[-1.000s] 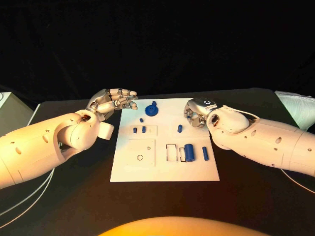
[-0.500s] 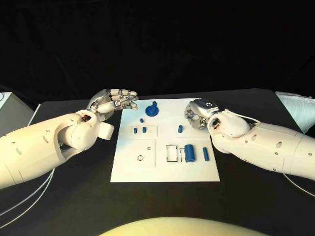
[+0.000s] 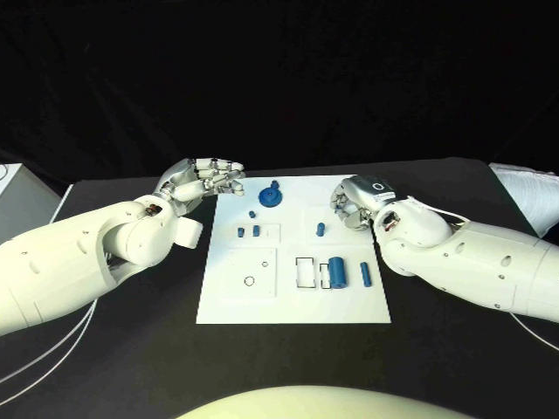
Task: Assemble the parts on the task board
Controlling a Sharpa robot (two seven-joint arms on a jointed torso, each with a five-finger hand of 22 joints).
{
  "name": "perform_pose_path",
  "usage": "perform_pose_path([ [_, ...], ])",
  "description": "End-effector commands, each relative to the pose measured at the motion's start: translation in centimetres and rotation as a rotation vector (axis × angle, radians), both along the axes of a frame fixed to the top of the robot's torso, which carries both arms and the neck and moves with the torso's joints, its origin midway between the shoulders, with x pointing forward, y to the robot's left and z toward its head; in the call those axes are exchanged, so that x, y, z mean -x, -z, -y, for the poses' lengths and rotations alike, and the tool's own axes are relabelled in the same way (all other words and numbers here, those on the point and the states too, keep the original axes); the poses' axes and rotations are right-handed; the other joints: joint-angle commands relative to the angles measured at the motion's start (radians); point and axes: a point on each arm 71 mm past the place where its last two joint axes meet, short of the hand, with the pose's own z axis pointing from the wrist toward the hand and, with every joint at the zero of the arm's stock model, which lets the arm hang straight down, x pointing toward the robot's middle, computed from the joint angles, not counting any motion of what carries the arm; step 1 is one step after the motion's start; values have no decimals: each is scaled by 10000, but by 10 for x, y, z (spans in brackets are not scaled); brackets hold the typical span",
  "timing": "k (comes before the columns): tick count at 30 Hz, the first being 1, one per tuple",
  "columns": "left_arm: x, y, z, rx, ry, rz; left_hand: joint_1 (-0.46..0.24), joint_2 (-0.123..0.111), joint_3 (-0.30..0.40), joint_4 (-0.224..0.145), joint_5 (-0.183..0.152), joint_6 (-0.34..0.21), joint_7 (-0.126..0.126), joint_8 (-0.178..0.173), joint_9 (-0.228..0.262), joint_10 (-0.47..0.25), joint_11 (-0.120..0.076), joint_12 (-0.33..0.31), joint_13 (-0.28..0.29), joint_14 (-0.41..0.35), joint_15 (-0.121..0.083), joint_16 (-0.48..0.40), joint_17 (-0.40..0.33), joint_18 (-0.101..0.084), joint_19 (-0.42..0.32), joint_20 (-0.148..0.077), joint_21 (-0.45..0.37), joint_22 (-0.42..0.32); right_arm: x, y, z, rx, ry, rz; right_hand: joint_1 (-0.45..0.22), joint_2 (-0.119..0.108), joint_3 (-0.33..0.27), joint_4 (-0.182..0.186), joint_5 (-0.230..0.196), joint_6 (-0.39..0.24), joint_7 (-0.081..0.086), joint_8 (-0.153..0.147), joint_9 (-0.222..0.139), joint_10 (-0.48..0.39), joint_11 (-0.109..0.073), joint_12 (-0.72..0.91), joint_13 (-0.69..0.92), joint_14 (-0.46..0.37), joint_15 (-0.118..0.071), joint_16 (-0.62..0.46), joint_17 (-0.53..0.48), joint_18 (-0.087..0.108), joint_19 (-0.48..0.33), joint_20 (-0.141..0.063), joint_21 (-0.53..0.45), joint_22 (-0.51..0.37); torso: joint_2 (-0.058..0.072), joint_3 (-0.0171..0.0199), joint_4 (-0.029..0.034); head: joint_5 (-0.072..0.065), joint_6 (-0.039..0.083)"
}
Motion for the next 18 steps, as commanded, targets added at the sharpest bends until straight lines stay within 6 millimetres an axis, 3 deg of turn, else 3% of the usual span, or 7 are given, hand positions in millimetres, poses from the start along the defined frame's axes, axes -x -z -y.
perform_pose_path([
  [1,0,-1,1,16,5,61,90,14,-4,-66,5,-24,55,-46,-10,-75,-1,-65,10,-46,43,-59,14,-44,-29,57,-57,-10,1,-7,2,-410,-20,22,47,10,17,-53,14,47,-6,39,-13,436,-385,19,20,453,-73,-26,2,-171,196,-30,51,943,0,1,-8,23,10],
  [6,-1,-1,1,16,-11,67,90,14,-4,-66,5,-24,55,-46,-10,-75,-1,-65,10,-46,43,-59,14,-44,-29,57,-57,-10,3,-16,5,-657,-52,53,42,7,18,-55,12,48,-5,39,-14,437,-384,16,20,454,-73,-26,2,-172,198,-30,60,949,-1,0,-27,22,28],
  [11,-1,-1,1,18,-27,81,92,17,-7,-70,6,-30,59,-52,-11,-87,4,-71,10,-50,46,-66,20,-44,-34,59,-62,-10,9,-25,7,-1144,-181,234,39,6,20,-56,11,49,-5,39,-14,437,-384,14,20,455,-73,-20,9,-174,201,-30,70,955,4,3,-5,27,55],
  [18,-1,-1,1,21,-62,114,92,17,-7,-70,6,-30,59,-52,-11,-87,4,-71,10,-50,46,-66,20,-44,-34,59,-62,-10,24,-35,-6,-1811,-706,316,37,5,21,-58,10,49,-5,39,-14,439,-384,12,20,454,-73,-24,4,-177,204,-31,82,963,-2,4,-10,160,98],
])
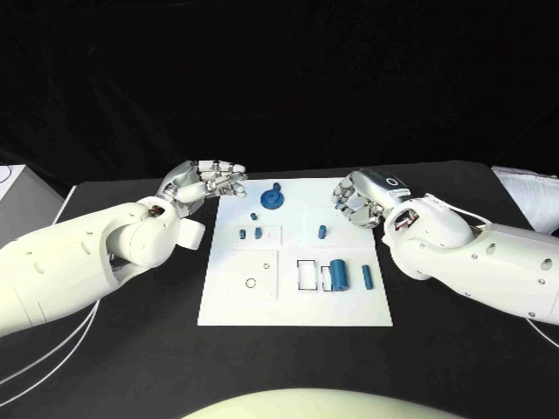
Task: Assemble the parts on the task board
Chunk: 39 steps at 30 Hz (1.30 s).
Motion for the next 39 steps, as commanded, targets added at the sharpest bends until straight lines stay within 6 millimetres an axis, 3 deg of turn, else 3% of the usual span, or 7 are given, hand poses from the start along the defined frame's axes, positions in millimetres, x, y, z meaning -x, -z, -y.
perform_pose_path([
  [1,0,-1,2,45,-3,127,92,17,-6,-70,6,-30,60,-52,-13,-87,4,-34,11,-50,46,-66,9,-44,-34,59,-62,-10,8,-6,-11,-606,-439,173,40,7,24,-60,49,50,-4,40,9,439,-384,13,12,453,-75,-23,4,-177,196,-22,35,965,-6,5,-3,120,22],
  [9,-1,-1,4,67,-34,171,89,24,-13,-74,8,-38,68,-61,-15,-106,12,-43,11,-55,53,-78,23,-46,-42,64,-72,-9,32,-7,-57,-740,-1766,-115,37,5,27,-65,48,51,-4,41,8,441,-384,9,12,451,-76,-30,-5,-172,189,-22,13,953,-24,-14,5,357,10],
  [17,-1,-1,7,92,-44,195,87,25,-15,-73,8,-38,68,-62,-15,-107,13,-43,12,-58,55,-81,25,-47,-45,65,-74,-10,50,8,-95,-470,-2782,-500,32,7,32,-67,45,50,0,39,7,442,-383,4,12,451,-76,-30,-6,-171,188,-23,11,953,-13,-29,32,529,-16],
  [23,-1,-1,9,104,-33,203,87,25,-15,-73,8,-38,68,-62,-15,-107,13,-43,12,-58,55,-81,25,-47,-45,65,-74,-10,58,23,-110,-422,-3043,-693,28,10,35,-68,38,48,2,38,6,441,-382,-1,11,448,-76,-40,-19,-167,182,-23,-8,944,-14,-42,32,607,-70],
  [30,-1,-2,10,82,-87,230,73,32,-33,-78,8,-28,74,-65,-14,-108,21,-39,21,-119,77,-133,46,-58,-85,82,-111,-17,65,41,-122,-294,-3120,-909,23,19,44,-71,28,41,8,34,4,441,-379,-9,10,447,-75,-46,-26,-169,184,-23,4,952,7,-18,26,708,-163],
  [39,-1,-2,11,98,-65,241,73,32,-33,-78,8,-28,74,-65,-14,-108,21,-39,21,-119,77,-133,46,-58,-85,82,-111,-17,65,52,-129,-60,-3060,-987,20,23,48,-73,22,38,12,32,2,441,-377,-14,10,446,-74,-48,-30,-167,180,-24,-9,946,17,-23,60,883,-329],
])
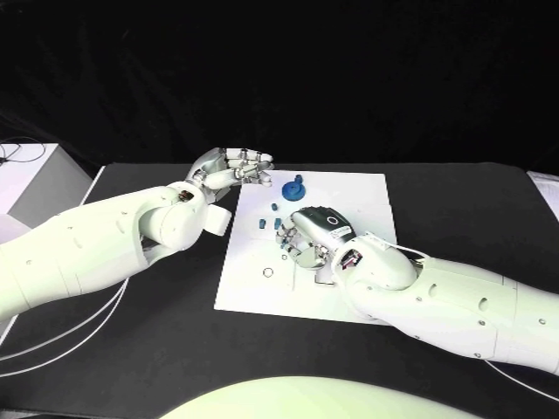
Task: Assemble the parts on the task board
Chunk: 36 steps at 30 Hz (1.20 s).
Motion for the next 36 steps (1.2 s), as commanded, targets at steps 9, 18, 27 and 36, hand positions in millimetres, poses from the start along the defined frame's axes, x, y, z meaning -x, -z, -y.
perform_pose_path([
  [9,0,-2,2,47,19,172,73,32,-4,-50,8,8,38,-65,-17,-74,-14,-40,11,-48,6,-45,9,-58,-51,48,-33,-9,4,8,-2,449,-230,-48,17,29,25,-48,7,38,18,48,6,442,-375,13,16,444,-75,-49,-12,-165,178,-24,-18,937,-13,5,-42,164,-169],
  [18,0,-2,2,44,31,157,61,32,-16,-50,7,16,39,-64,-15,-72,-11,-36,16,-73,15,-66,23,-62,-70,57,-53,-13,6,10,-1,580,-274,-152,17,29,25,-48,7,38,18,48,6,442,-375,13,16,444,-75,-49,-12,-165,178,-24,-18,937,-9,8,-29,223,-231],
  [27,0,-2,2,49,46,152,61,32,-16,-50,7,16,39,-64,-15,-72,-11,-36,16,-73,15,-66,23,-62,-70,57,-53,-13,7,12,-2,634,-302,-210,11,33,31,-52,6,34,21,46,5,443,-372,6,16,444,-74,-50,-15,-166,179,-24,-13,942,-8,3,-31,249,-251],
  [36,0,-2,1,42,47,138,61,32,-16,-50,7,16,39,-64,-15,-72,-11,-36,16,-73,15,-66,23,-62,-70,57,-53,-13,7,14,-2,675,-295,-247,11,33,31,-52,6,34,21,46,5,443,-372,6,16,444,-74,-50,-15,-166,179,-24,-13,942,-11,3,-34,276,-291],
])
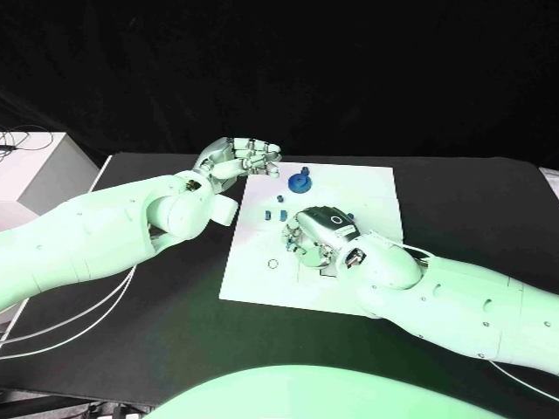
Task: Assemble the parts on the task board
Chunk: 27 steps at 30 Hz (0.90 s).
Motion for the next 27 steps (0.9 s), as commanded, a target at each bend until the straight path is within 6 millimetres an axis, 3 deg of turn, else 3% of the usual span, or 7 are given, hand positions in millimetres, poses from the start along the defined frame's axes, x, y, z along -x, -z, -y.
perform_pose_path([
  [1,0,-2,2,51,67,133,61,32,-16,-50,7,16,39,-64,-16,-73,-11,-37,10,-73,15,-67,11,-62,-33,20,-54,-15,2,3,-1,232,-134,-39,22,61,35,-57,26,47,44,63,0,446,-368,3,10,444,-72,-43,-9,-168,182,-23,-2,956,1,0,-4,21,-31],
  [27,0,-1,0,22,84,54,61,32,-16,-50,7,16,39,-64,-16,-73,-11,-37,10,-73,15,-67,11,-62,-33,20,-54,-15,5,3,4,195,-120,6,16,62,39,-63,33,46,45,63,0,450,-367,-3,11,445,-71,-43,-10,-168,181,-23,-2,958,-3,-3,-6,74,-75],
])
